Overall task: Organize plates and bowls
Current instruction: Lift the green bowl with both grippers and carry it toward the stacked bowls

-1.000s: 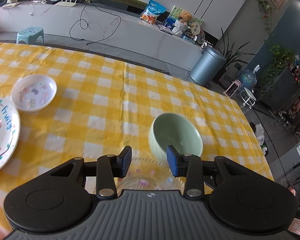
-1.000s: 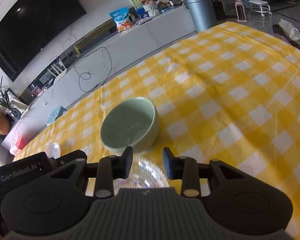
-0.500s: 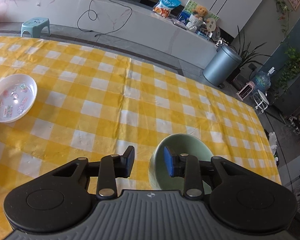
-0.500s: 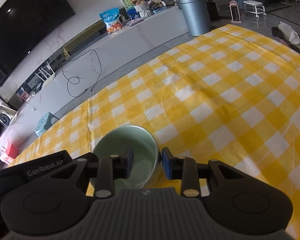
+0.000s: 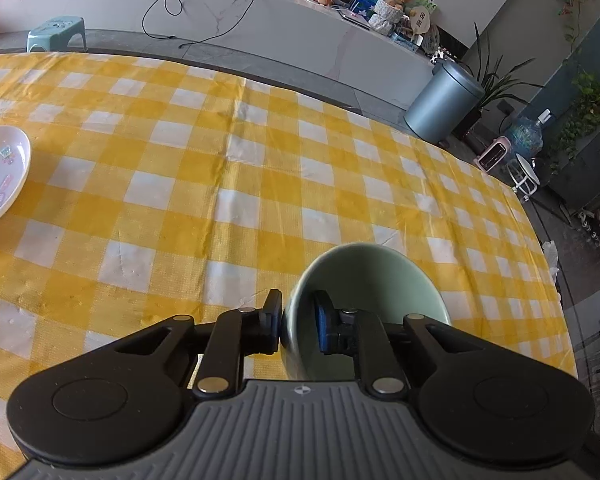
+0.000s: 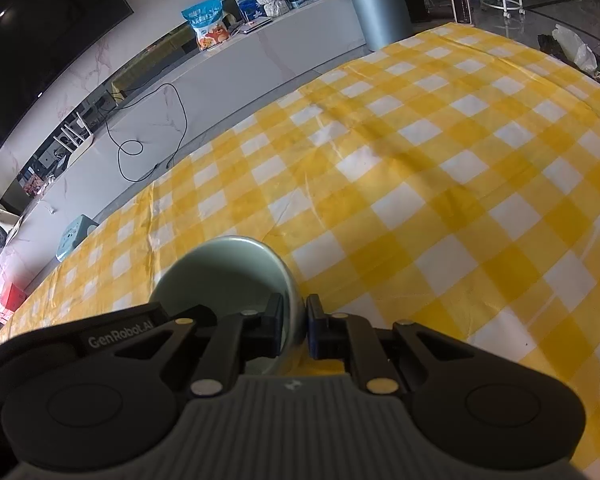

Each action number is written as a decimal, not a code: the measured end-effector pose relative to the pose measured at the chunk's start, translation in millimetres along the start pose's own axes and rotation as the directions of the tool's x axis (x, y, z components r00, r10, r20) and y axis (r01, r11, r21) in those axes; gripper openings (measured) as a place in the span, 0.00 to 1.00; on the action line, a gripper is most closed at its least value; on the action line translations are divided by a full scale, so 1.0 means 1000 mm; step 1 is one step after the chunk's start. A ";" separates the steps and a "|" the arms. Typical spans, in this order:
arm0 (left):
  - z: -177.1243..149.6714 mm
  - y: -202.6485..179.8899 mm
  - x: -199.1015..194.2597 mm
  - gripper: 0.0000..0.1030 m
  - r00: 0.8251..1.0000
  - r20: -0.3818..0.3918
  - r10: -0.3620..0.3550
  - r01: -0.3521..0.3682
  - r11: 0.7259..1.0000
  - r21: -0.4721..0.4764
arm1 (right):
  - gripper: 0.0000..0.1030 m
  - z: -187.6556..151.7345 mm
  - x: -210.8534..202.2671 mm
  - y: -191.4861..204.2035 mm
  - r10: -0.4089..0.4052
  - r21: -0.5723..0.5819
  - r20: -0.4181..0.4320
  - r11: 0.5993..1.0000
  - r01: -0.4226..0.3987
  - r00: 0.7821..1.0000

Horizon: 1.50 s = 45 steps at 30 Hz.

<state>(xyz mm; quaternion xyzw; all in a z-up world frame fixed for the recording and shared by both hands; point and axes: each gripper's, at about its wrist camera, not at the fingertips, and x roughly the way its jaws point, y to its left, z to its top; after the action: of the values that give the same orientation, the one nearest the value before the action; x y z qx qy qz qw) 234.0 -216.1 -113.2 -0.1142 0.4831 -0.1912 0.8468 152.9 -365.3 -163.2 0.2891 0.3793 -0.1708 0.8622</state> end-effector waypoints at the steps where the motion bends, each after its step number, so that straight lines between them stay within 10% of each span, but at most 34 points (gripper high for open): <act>1: 0.000 0.000 0.000 0.18 1.000 -0.002 0.000 0.000 1.000 0.000 | 0.09 0.000 0.000 0.001 -0.002 0.001 -0.001 1.000 0.002 1.000; 19: -0.007 -0.003 -0.054 0.17 0.999 0.036 -0.004 0.005 1.000 -0.017 | 0.08 -0.005 -0.043 0.008 0.027 0.038 0.010 0.999 -0.027 1.000; 45: -0.072 0.081 -0.243 0.17 0.981 0.184 0.055 -0.030 0.990 -0.137 | 0.08 -0.117 -0.188 0.083 0.207 -0.101 -0.016 0.973 -0.208 0.978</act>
<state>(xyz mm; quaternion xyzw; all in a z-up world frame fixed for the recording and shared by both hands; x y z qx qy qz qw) 77.3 -38.7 7.9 -0.1778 0.4151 -0.1287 0.8829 7.7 -213.1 -54.7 0.2833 0.3574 -0.0595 0.8879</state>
